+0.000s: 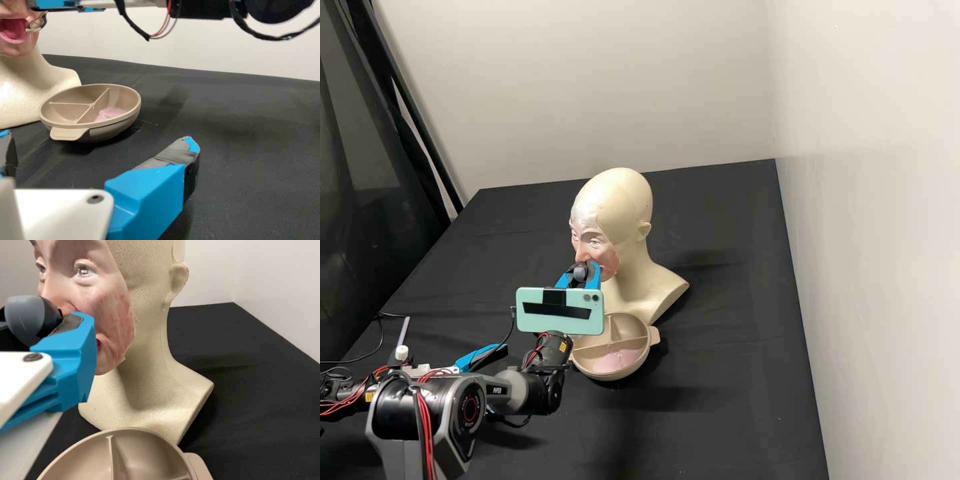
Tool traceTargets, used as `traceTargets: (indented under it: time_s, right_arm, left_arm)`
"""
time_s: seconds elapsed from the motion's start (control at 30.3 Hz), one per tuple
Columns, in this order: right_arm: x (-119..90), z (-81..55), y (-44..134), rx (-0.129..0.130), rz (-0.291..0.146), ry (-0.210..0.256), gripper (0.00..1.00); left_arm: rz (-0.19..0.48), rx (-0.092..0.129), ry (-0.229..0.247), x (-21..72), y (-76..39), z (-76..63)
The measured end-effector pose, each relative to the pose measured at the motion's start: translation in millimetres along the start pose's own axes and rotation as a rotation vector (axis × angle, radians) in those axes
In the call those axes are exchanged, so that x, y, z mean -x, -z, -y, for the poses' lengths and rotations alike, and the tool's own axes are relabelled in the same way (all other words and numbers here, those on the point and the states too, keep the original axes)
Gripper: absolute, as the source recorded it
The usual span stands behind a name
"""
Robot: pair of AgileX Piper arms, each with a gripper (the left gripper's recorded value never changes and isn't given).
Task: Feed the grandma with a spoon
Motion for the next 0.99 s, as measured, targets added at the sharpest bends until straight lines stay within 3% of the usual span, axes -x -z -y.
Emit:
traceTargets:
  time_s: [0.17, 0.3, 0.63, 0.86, 0.99]
  right_arm:
    - [10.0, 2.5, -3.9, -0.012, -0.021, -0.02, 0.0]
    - [16.1, 4.0, -6.2, -0.037, -0.034, -0.031, 0.0]
    - [18.1, 4.9, -7.4, -0.037, -0.032, -0.03, 0.0]
    - [18.1, 4.9, -7.4, -0.037, -0.032, -0.03, 0.0]
    - [18.1, 4.9, -7.4, -0.037, -0.032, -0.03, 0.0]
  left_arm:
    - [0.0, 0.0, 0.0, 0.0, 0.0, 0.0]
    - [0.0, 0.0, 0.0, 0.0, 0.0, 0.0]
    - [-0.01, -0.001, 0.006, 6.5, 0.4, 1.8]
    - [-0.034, -0.057, -0.075, 13.9, -5.7, -3.6]
    - [-0.056, -0.045, -0.15, 21.2, -8.3, -5.0]
